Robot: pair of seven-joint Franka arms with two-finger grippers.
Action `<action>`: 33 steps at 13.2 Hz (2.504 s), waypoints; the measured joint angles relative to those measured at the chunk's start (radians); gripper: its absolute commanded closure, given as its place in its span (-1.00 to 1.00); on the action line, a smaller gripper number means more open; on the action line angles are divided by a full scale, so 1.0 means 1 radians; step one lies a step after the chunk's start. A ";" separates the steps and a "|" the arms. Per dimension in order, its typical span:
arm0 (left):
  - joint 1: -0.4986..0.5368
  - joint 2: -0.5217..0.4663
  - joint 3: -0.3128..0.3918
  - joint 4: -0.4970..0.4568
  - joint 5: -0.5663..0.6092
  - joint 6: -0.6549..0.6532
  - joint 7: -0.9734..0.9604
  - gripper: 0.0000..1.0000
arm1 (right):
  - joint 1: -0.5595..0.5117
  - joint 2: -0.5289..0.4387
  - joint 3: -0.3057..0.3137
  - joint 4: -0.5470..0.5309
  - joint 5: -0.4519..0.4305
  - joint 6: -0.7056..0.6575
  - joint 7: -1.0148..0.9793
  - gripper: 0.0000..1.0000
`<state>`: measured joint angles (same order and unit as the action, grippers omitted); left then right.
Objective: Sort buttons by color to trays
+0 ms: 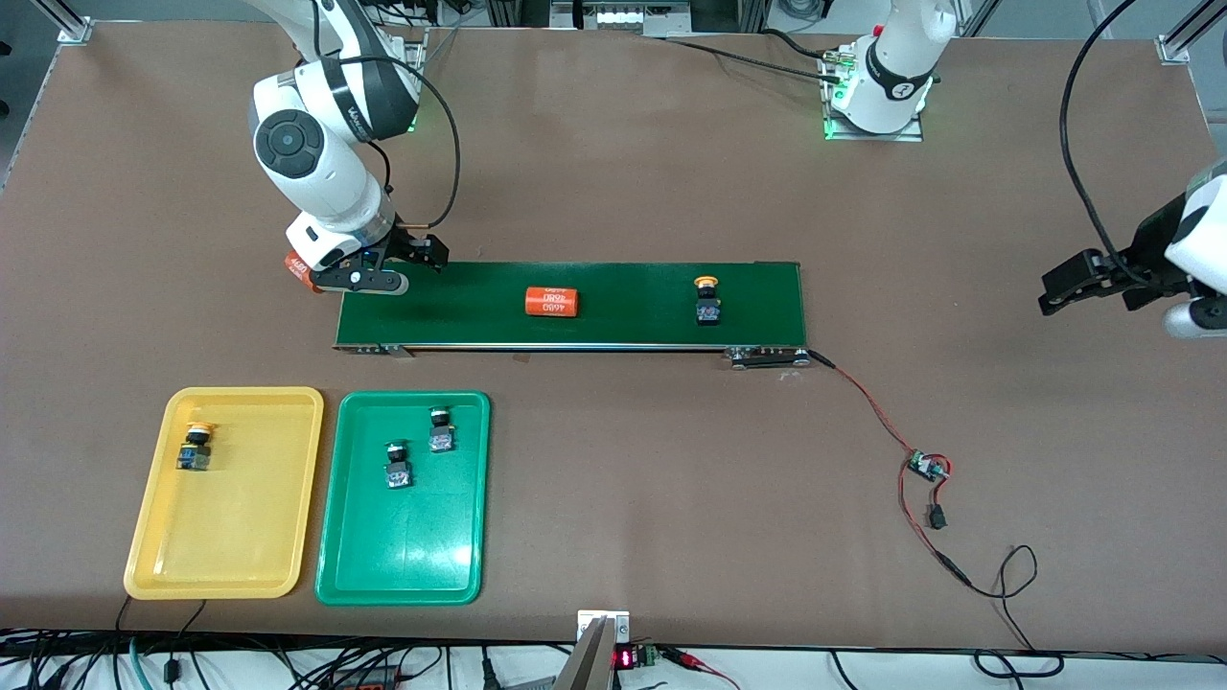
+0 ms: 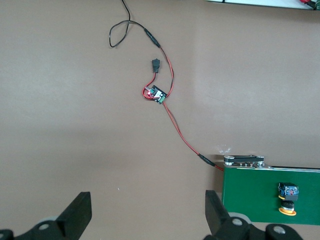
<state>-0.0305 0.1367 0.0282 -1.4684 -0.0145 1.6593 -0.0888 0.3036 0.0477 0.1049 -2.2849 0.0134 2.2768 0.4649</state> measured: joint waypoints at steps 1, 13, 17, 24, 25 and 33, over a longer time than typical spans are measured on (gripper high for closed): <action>0.007 -0.006 0.000 0.000 0.000 -0.005 0.000 -1.00 | 0.000 0.003 0.000 0.000 -0.017 0.000 0.000 -1.00; 0.010 -0.013 -0.009 0.001 0.000 -0.049 0.002 -1.00 | 0.000 0.026 -0.001 0.005 -0.055 0.002 -0.002 -1.00; 0.012 -0.013 -0.009 0.001 0.000 -0.050 0.002 -1.00 | 0.000 0.027 -0.001 0.007 -0.055 0.002 -0.002 -1.00; 0.120 -0.012 -0.127 0.001 0.000 -0.050 0.003 -1.00 | 0.000 0.037 -0.002 0.008 -0.056 0.002 -0.002 -1.00; 0.094 -0.012 -0.113 0.001 0.000 -0.050 0.003 -1.00 | 0.000 0.038 -0.002 0.008 -0.056 0.002 -0.002 -1.00; -0.004 -0.028 -0.017 0.001 0.001 -0.055 0.004 -1.00 | 0.001 0.058 -0.002 0.036 -0.056 0.009 -0.002 -1.00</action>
<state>-0.0341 0.1085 0.0108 -1.4670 -0.0139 1.6040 -0.0844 0.3042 0.1054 0.1029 -2.2492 -0.0421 2.2861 0.4632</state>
